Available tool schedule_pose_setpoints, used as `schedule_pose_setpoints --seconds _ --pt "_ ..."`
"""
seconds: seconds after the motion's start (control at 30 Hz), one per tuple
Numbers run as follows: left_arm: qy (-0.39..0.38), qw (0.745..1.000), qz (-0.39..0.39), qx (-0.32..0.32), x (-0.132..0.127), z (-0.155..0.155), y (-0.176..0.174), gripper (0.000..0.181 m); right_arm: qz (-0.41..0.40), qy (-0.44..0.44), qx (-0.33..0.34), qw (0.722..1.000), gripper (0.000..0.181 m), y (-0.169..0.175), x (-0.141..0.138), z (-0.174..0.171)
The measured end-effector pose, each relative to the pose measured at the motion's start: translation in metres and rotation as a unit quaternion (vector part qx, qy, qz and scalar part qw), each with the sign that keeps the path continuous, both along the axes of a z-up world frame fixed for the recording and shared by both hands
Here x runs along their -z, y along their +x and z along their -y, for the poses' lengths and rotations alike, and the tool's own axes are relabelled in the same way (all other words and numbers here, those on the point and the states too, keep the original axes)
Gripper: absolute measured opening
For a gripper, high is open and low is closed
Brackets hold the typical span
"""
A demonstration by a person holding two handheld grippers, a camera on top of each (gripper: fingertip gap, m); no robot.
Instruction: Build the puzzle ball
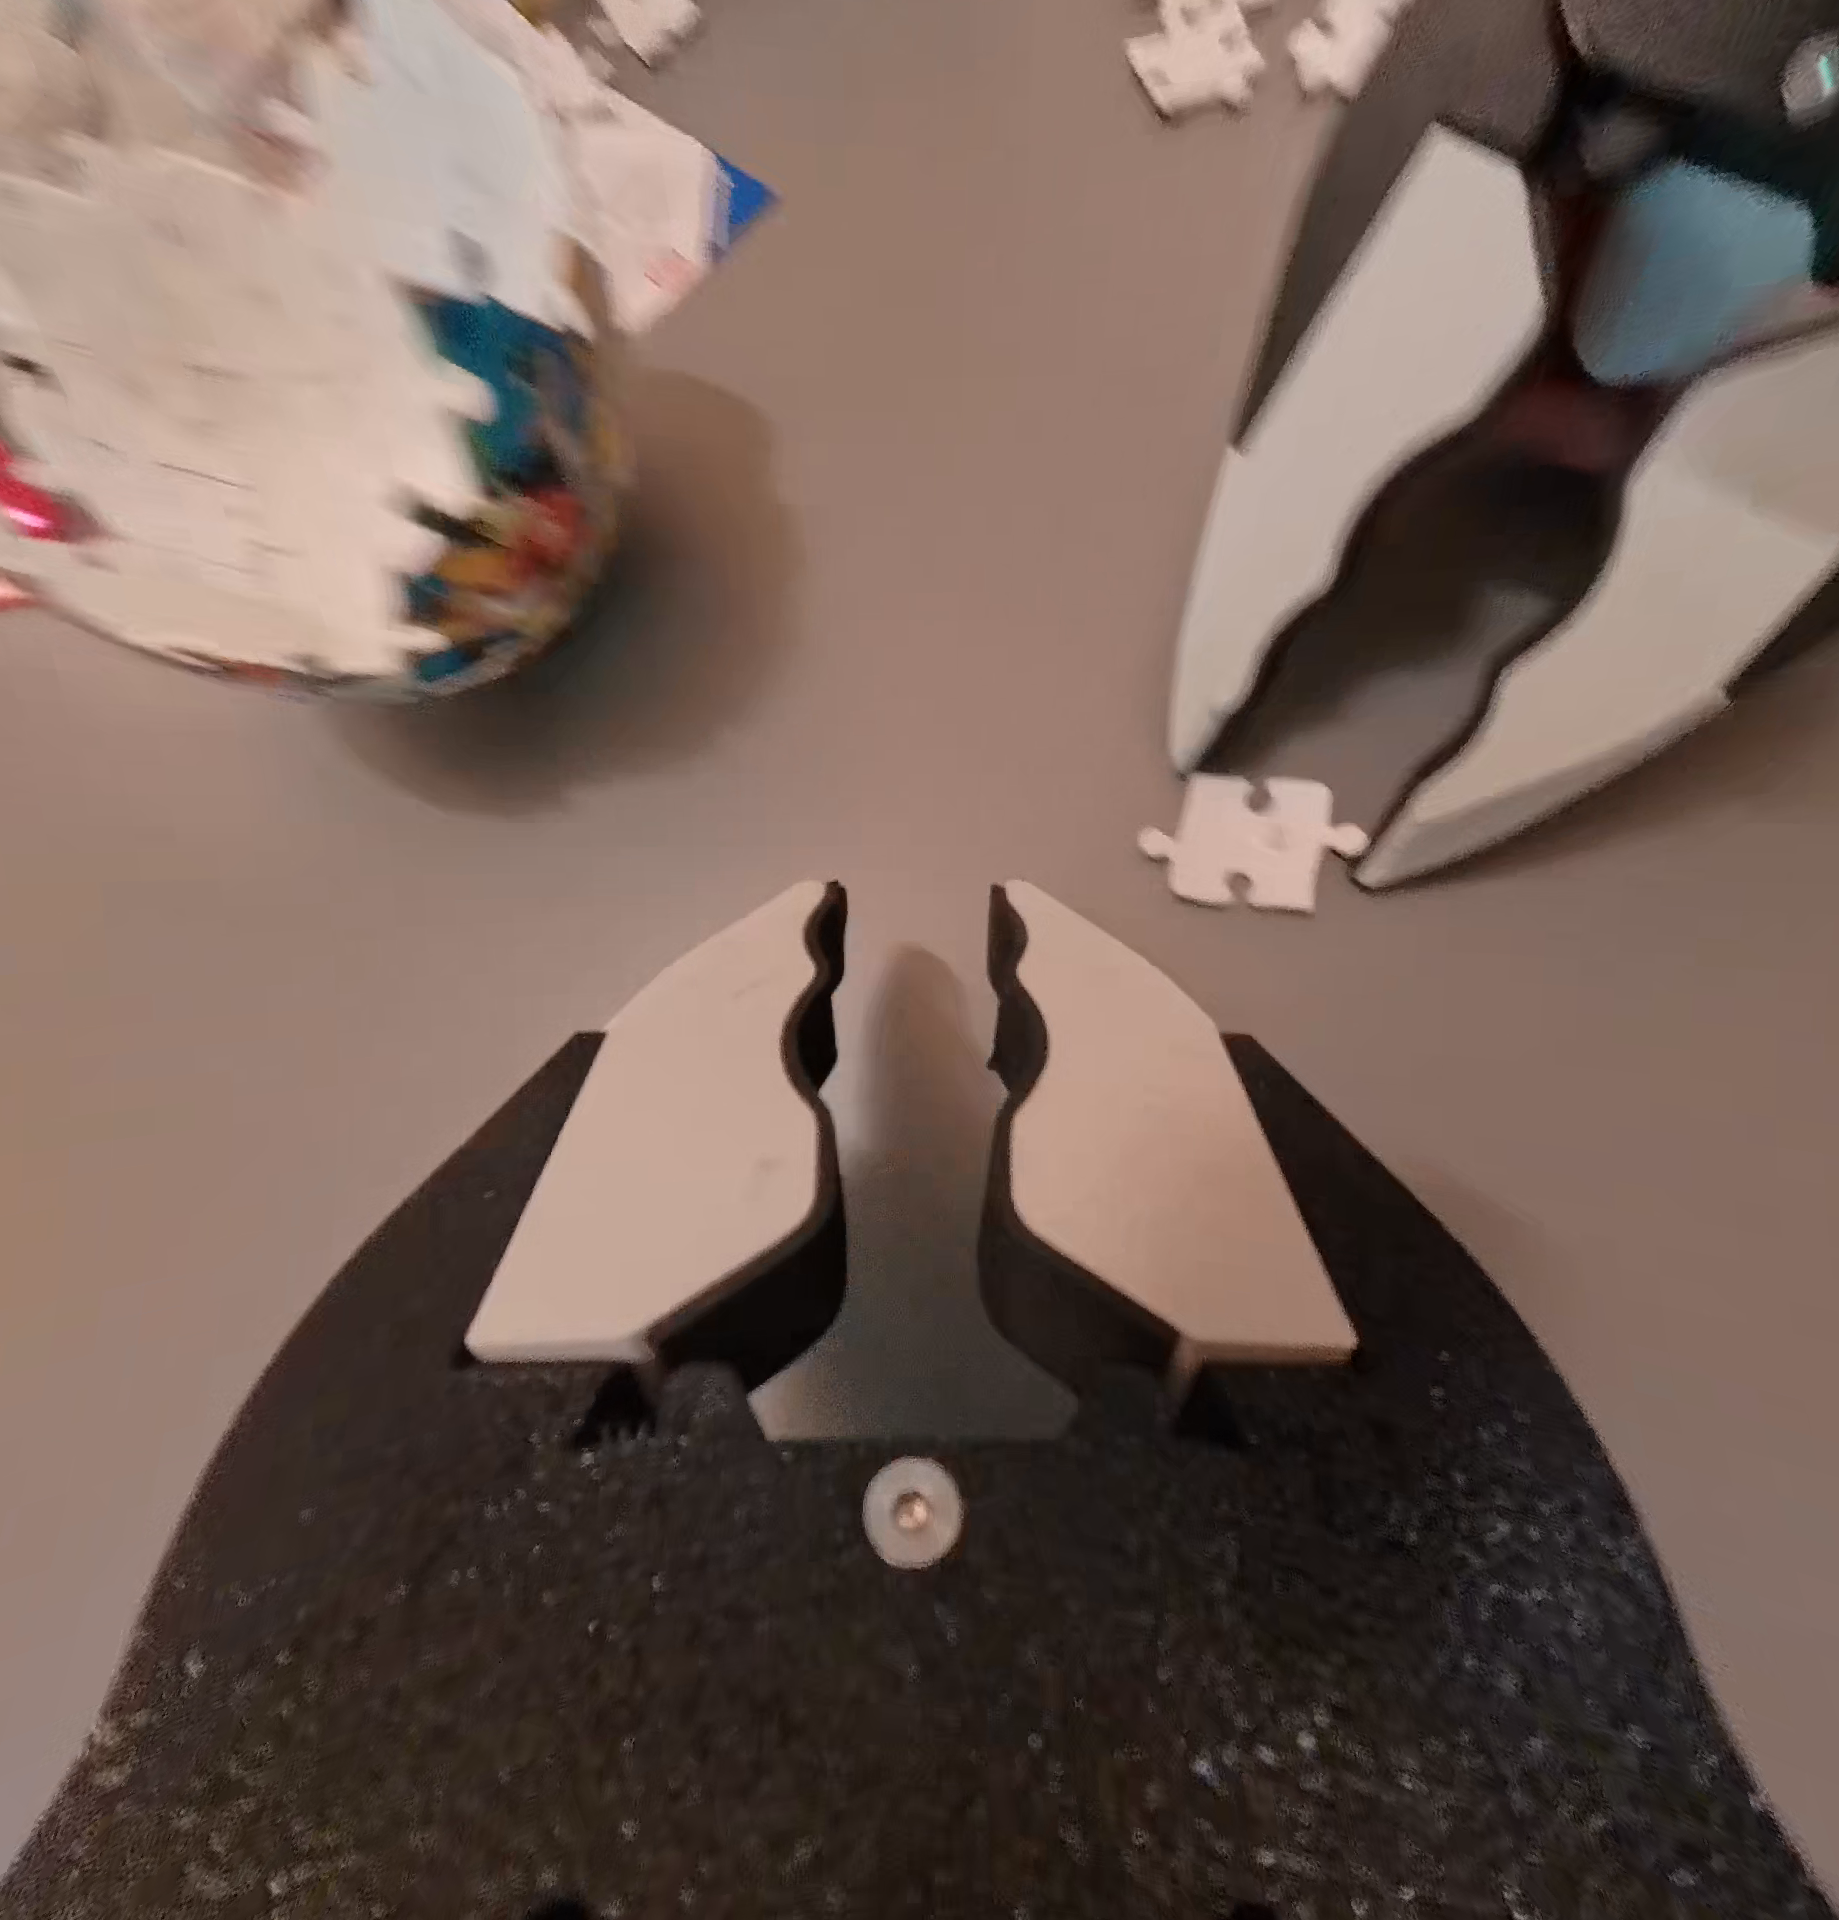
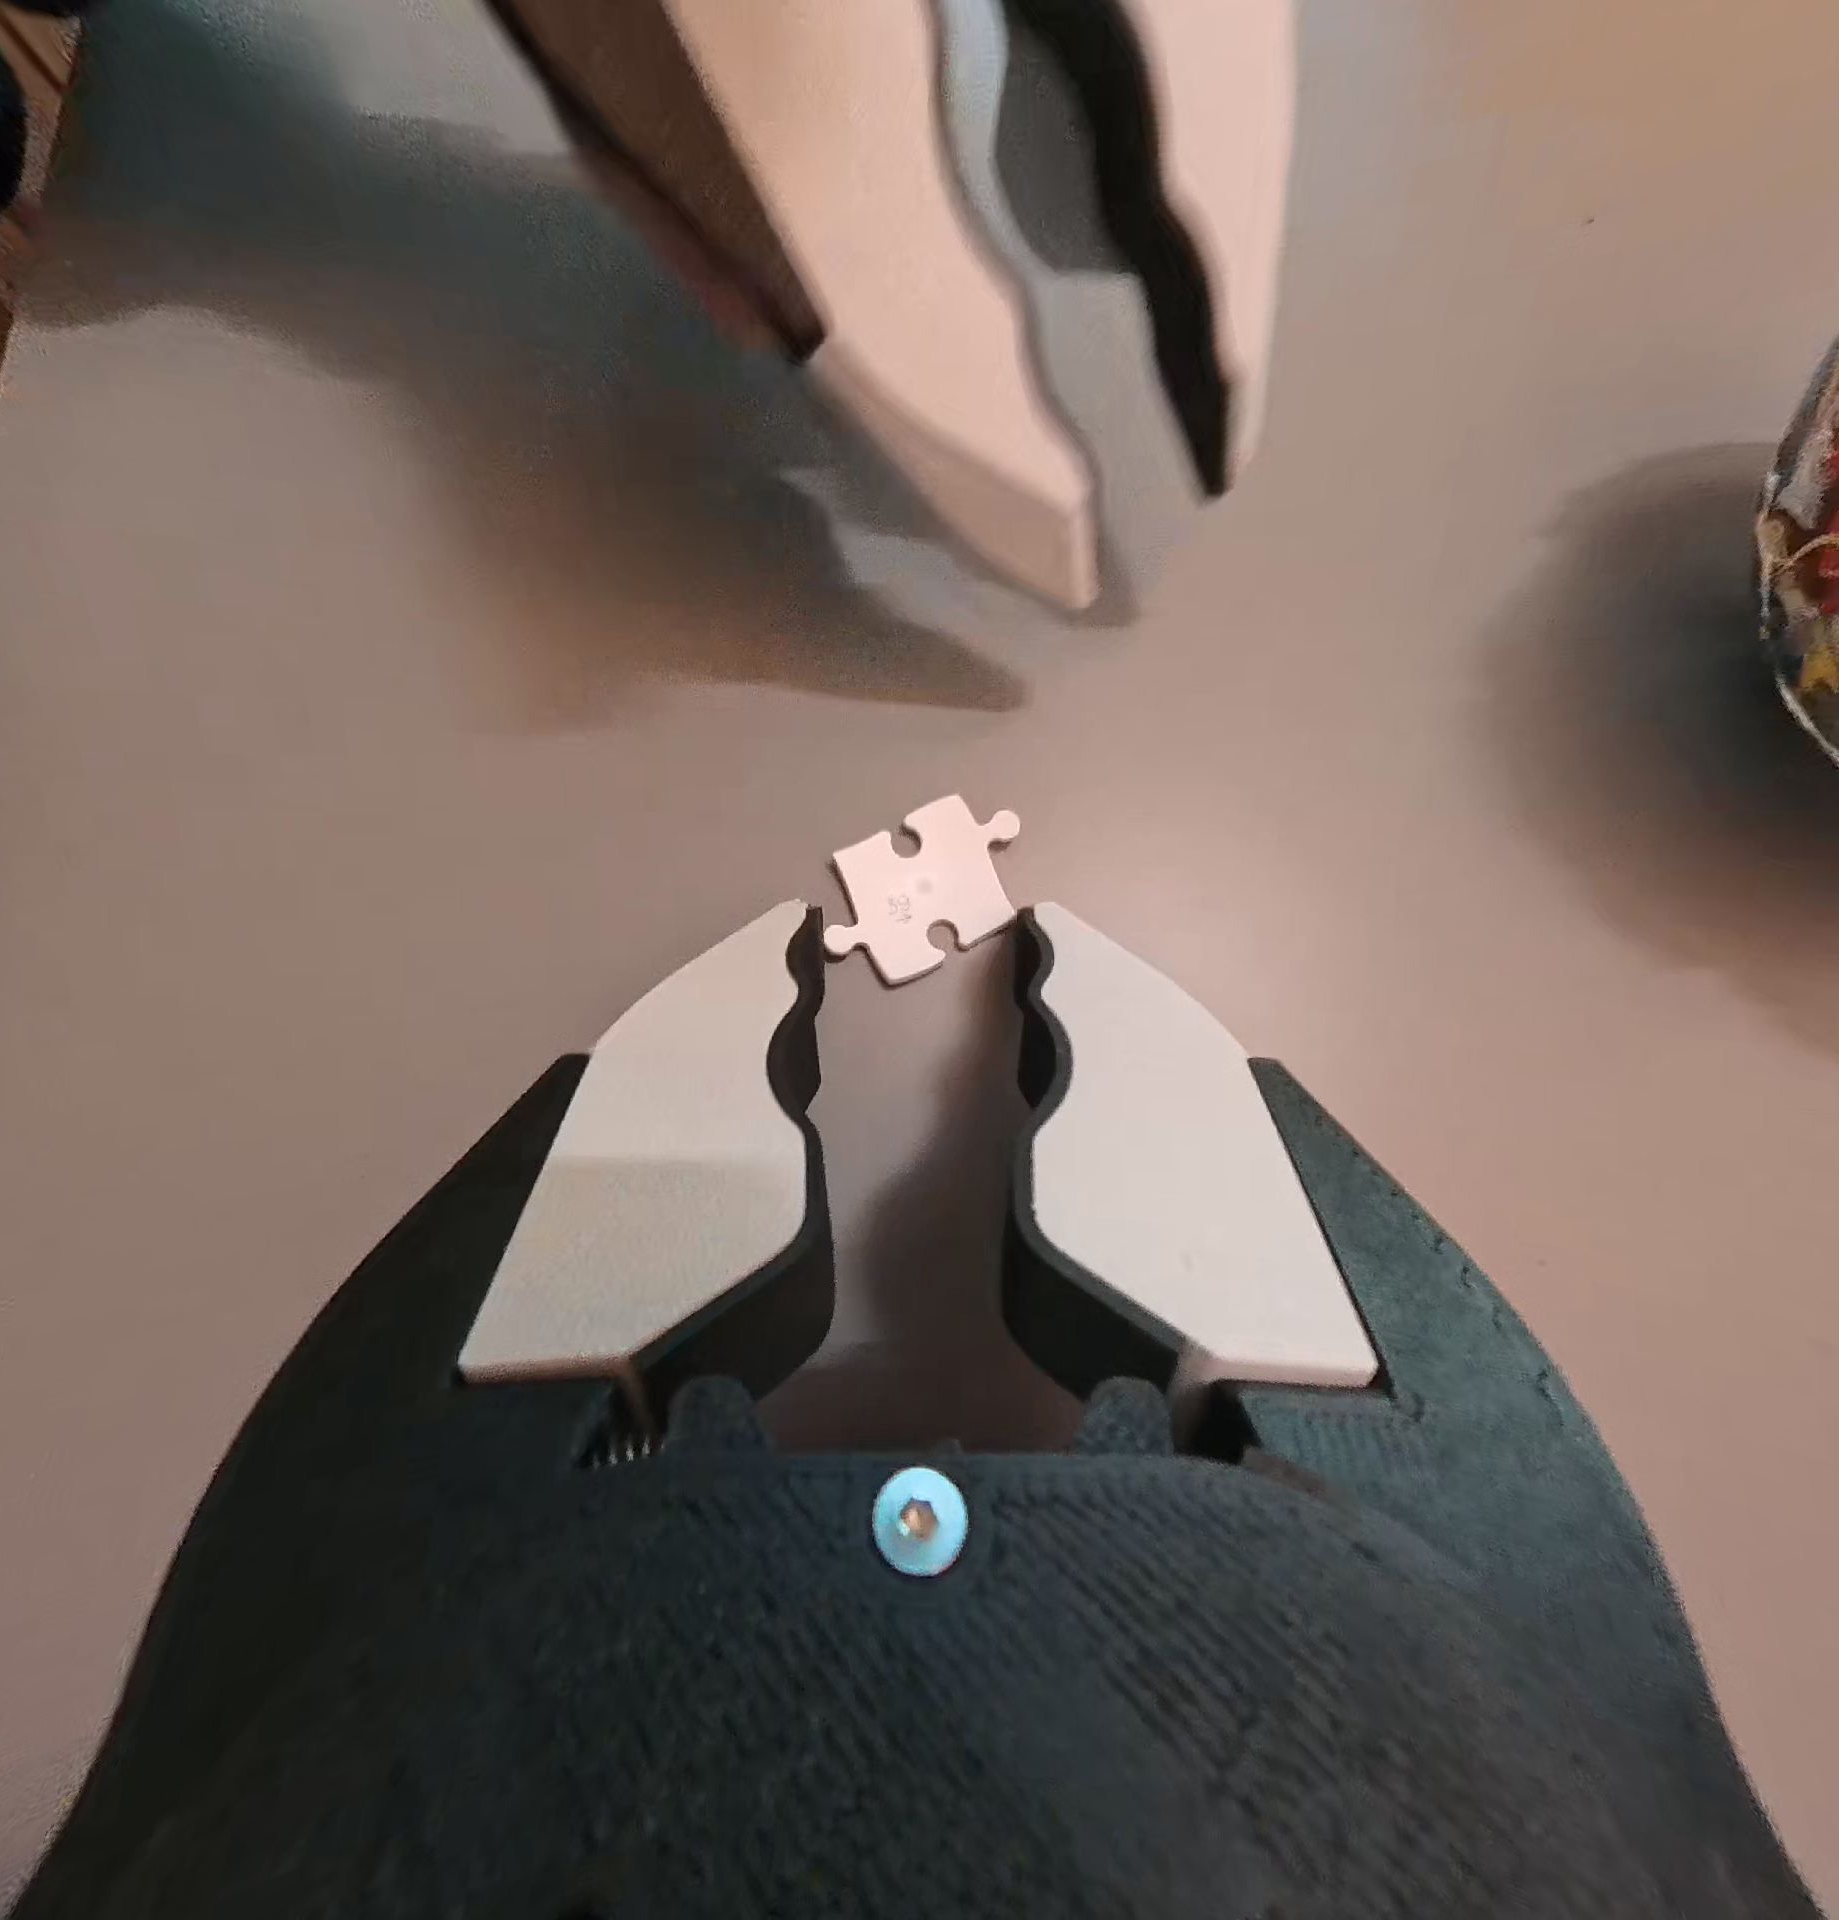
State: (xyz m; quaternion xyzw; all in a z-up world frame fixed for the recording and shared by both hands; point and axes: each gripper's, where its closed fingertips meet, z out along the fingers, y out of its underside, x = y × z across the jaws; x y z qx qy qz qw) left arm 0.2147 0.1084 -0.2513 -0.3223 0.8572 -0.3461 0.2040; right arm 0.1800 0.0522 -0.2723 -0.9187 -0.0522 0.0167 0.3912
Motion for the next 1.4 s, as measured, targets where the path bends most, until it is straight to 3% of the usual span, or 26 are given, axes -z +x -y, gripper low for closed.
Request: schedule_pose_setpoints --seconds 0.23,0.47,0.67,0.97,1.23,1.4 --pt "-0.056 0.978 0.056 -0.191 -0.063 -0.067 0.082 0.027 -0.015 0.004 0.019 1.0 0.036 -0.005 0.0 -0.011" --pt "-0.078 0.973 -0.016 -0.218 -0.061 -0.081 0.144 0.033 -0.015 0.0 0.081 0.997 0.035 0.005 0.001 -0.021" --pt "-0.085 0.973 -0.078 -0.198 -0.041 -0.071 0.159 0.031 -0.014 0.001 0.146 0.989 0.035 0.014 0.001 -0.032" --pt "-0.023 0.977 -0.127 -0.17 -0.017 -0.076 0.167 0.007 -0.027 0.008 0.148 0.989 0.054 0.009 -0.002 -0.039" --pt "0.006 0.982 -0.155 -0.112 -0.01 -0.08 0.175 0.004 -0.054 0.058 0.13 0.988 0.064 0.002 -0.027 -0.03" --pt "0.011 0.984 -0.171 -0.041 -0.015 -0.068 0.172 0.004 -0.052 0.082 0.161 0.982 0.062 0.017 -0.038 -0.008"
